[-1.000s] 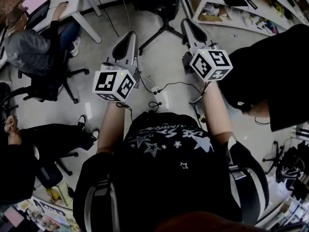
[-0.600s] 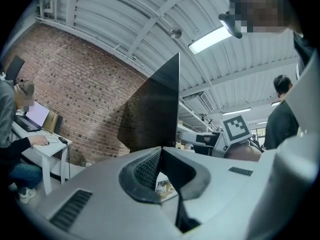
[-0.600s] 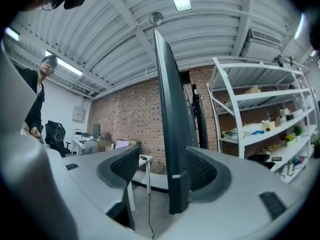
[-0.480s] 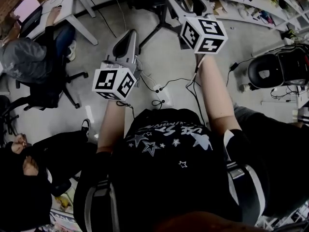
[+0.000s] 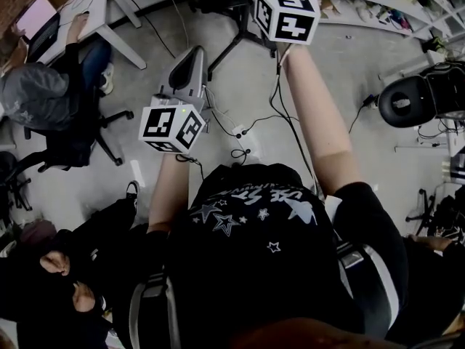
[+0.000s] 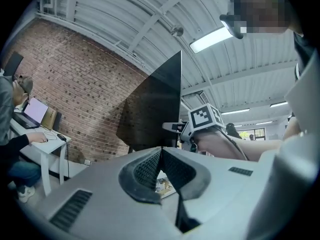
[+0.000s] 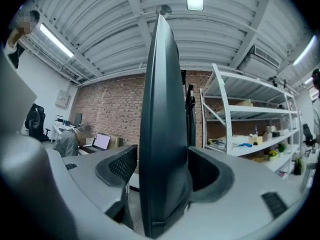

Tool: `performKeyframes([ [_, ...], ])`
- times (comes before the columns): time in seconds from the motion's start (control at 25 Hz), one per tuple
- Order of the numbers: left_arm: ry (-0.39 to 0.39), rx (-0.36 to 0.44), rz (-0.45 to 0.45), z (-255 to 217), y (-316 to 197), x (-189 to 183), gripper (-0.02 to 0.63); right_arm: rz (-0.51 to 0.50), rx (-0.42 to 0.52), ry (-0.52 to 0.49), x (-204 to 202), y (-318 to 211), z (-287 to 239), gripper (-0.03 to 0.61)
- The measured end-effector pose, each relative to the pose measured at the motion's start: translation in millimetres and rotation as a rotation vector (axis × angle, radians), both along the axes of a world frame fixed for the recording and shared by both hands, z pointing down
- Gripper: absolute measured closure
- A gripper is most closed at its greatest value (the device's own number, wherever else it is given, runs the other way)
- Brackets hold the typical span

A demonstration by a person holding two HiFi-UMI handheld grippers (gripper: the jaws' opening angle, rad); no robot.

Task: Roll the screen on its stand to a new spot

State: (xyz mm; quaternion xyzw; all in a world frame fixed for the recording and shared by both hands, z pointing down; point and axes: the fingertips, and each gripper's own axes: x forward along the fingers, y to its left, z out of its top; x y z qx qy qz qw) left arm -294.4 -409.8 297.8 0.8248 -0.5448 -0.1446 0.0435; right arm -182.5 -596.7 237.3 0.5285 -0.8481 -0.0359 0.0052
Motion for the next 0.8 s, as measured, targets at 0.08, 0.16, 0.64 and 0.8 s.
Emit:
performKeyframes([
  [0.08,-0.001,-0.002,0.0,2,0,-1,0.602,0.02,-0.002,0.013,1,-6,3,0.268],
  [0.16,-0.002,-0.006,-0.001,3,0,-2,0.603,0.034,-0.012,0.021,1,-12,5,0.27],
  [0.64,-0.008,-0.038,-0.004,17,4,-4,0.602,0.133,0.063,-0.021,11,-18,7,0.367],
  [0.8,-0.023,-0.057,-0.01,24,11,-5,0.601,0.148,0.088,-0.032,11,-15,6,0.37],
])
